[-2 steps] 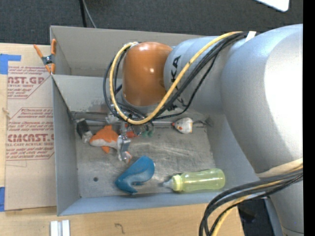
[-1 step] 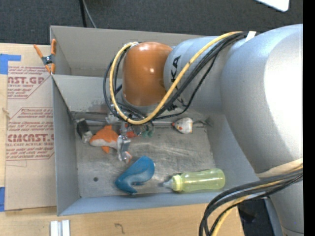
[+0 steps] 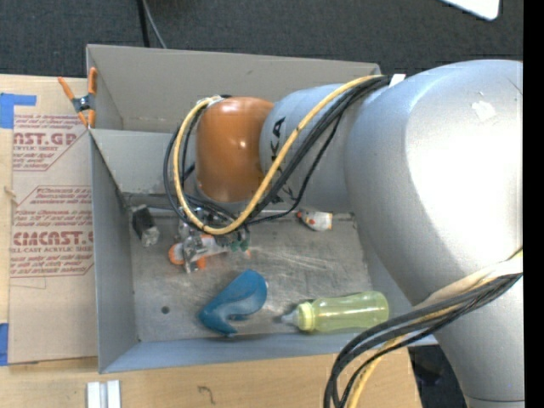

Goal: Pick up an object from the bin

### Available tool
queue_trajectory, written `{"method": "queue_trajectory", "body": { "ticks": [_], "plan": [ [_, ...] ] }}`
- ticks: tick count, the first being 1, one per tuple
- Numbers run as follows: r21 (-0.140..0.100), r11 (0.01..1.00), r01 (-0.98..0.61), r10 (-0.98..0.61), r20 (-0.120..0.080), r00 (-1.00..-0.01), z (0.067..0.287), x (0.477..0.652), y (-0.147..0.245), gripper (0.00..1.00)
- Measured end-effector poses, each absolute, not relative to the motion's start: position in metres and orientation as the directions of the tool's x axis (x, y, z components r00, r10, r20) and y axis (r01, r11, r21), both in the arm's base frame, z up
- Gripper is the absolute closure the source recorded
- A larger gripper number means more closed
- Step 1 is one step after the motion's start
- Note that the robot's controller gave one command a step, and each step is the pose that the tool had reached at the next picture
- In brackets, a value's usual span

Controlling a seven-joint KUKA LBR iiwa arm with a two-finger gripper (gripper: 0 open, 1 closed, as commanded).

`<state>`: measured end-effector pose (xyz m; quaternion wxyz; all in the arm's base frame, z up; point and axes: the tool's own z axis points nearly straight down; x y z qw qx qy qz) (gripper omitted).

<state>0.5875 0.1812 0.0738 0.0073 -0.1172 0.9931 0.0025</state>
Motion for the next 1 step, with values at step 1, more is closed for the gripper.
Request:
{"method": "queue_trajectory", "body": {
  "ticks": [1],
  "plan": [
    [0.003, 0.973, -0.233, -0.233, -0.015, -0.972, 0.0737, 0.5875, 0.1812, 1.00]
  ]
}}
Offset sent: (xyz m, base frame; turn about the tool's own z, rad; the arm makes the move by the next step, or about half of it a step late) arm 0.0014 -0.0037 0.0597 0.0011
